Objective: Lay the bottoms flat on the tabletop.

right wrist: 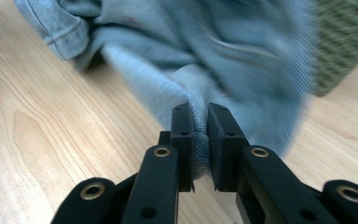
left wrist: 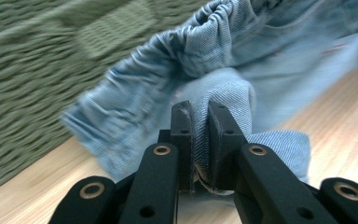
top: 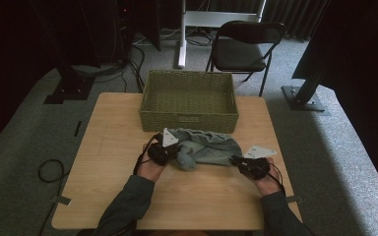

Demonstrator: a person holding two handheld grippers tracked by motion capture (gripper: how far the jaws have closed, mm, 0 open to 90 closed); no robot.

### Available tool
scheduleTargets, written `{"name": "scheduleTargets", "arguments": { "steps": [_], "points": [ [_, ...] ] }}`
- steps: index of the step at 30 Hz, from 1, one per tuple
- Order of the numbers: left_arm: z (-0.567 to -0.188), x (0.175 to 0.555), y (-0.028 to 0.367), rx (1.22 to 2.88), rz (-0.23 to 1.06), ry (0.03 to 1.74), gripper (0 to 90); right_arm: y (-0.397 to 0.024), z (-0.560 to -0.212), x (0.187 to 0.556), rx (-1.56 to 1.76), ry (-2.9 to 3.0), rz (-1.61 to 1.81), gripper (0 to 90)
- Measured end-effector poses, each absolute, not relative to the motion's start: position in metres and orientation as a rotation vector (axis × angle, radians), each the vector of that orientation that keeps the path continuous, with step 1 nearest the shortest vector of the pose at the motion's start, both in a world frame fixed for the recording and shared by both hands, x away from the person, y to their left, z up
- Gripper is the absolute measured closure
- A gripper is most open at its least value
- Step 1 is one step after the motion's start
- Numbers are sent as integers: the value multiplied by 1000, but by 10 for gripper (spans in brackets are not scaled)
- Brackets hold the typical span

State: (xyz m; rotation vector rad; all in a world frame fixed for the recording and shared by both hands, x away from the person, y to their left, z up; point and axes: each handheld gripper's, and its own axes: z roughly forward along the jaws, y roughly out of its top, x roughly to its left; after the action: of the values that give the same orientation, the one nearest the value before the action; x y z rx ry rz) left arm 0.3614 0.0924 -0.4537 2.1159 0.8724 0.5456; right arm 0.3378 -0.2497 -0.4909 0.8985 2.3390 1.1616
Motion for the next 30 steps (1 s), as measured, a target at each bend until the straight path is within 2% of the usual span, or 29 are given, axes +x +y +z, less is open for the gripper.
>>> {"name": "scheduleTargets", "arguments": {
  "steps": [9,11,16,20,28,30],
  "points": [
    [-458,361,147,2079,605,1019,830,-281,-463,327,923,2246,1322,823],
    [-465,363,157,2084,577,1072,822,-282,-464,329,932,2285,1313,811],
    [-475,361,169,2073,558,1107,688,-273,-474,334,966,2314,1212,685],
    [-467,359,178,2016,585,1140,651,-275,-471,333,967,2297,1226,657],
    [-466,339,173,2053,548,1042,617,-279,-469,316,876,2347,1240,648],
    [-469,335,170,2075,541,1029,614,-283,-472,307,860,2369,1231,683]
  ]
}}
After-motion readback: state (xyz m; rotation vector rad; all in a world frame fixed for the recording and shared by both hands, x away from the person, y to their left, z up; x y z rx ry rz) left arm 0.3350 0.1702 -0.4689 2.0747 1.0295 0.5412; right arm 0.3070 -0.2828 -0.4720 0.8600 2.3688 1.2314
